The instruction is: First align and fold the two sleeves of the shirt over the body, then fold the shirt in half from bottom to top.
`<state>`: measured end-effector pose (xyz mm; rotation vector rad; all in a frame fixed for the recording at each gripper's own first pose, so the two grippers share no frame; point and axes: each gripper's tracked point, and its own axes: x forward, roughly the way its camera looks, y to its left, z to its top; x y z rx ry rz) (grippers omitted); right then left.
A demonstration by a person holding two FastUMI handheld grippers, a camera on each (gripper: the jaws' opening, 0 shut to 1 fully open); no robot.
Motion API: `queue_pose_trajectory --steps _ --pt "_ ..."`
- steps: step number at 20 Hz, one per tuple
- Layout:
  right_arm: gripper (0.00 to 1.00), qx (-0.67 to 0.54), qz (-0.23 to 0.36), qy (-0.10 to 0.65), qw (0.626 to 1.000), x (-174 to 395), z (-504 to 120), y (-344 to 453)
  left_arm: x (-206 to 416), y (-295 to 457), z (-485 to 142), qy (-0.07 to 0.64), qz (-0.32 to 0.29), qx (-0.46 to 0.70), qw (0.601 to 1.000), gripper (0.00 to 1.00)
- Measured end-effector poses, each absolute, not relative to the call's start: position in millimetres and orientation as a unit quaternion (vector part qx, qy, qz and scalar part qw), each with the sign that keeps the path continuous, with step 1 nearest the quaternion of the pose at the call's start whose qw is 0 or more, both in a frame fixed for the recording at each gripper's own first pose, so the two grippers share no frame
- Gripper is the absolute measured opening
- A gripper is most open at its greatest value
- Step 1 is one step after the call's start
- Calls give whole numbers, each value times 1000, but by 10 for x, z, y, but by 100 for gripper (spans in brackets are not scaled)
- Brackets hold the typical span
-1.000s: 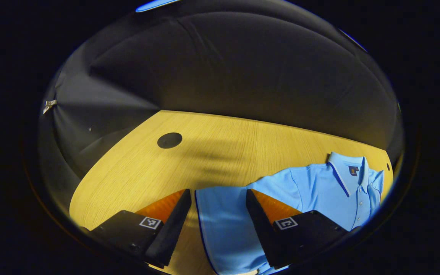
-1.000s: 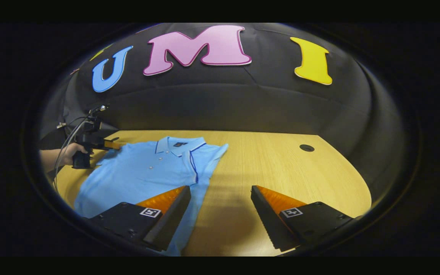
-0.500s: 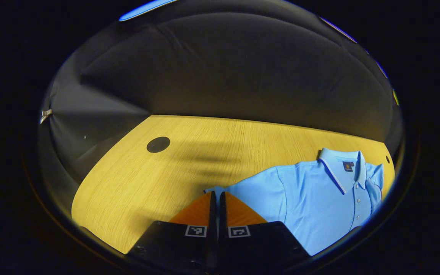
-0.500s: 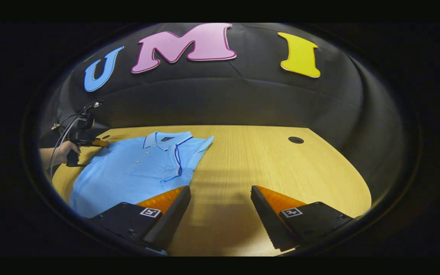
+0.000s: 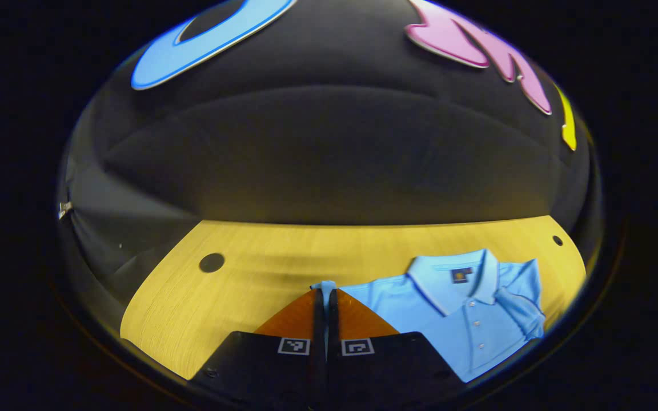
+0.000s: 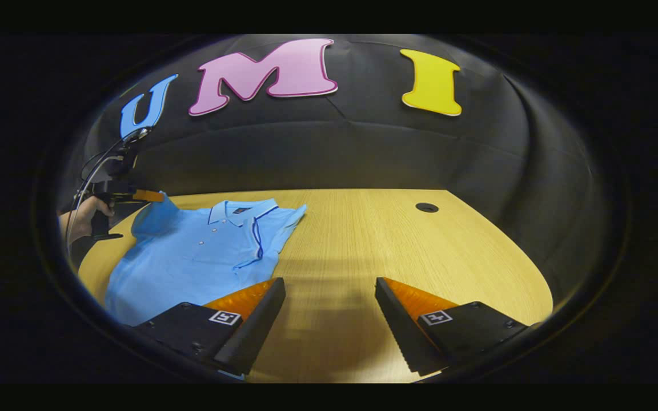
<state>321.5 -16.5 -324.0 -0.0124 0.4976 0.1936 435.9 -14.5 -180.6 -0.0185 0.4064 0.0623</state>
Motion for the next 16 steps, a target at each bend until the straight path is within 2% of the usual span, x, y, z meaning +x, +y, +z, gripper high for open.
queue_pose_trajectory --steps 6,7,11,12,16 --pt "98 -15 90 236 967 3103 -3199 -263 4318 -892 -1805 202 -7 -11 979 6" --pt "98 -13 86 234 968 3086 -3178 -295 4314 -1058 -1879 209 -23 -20 977 10" --pt "98 2 71 228 971 2926 -3082 -405 4013 -1140 -1795 205 -48 -46 977 94" --pt "98 3 68 227 971 2849 -3054 -424 3862 -1067 -1762 199 -45 -44 978 99" --pt "98 7 66 232 971 2461 -2909 -403 2949 -683 -1579 192 -28 -26 981 100"
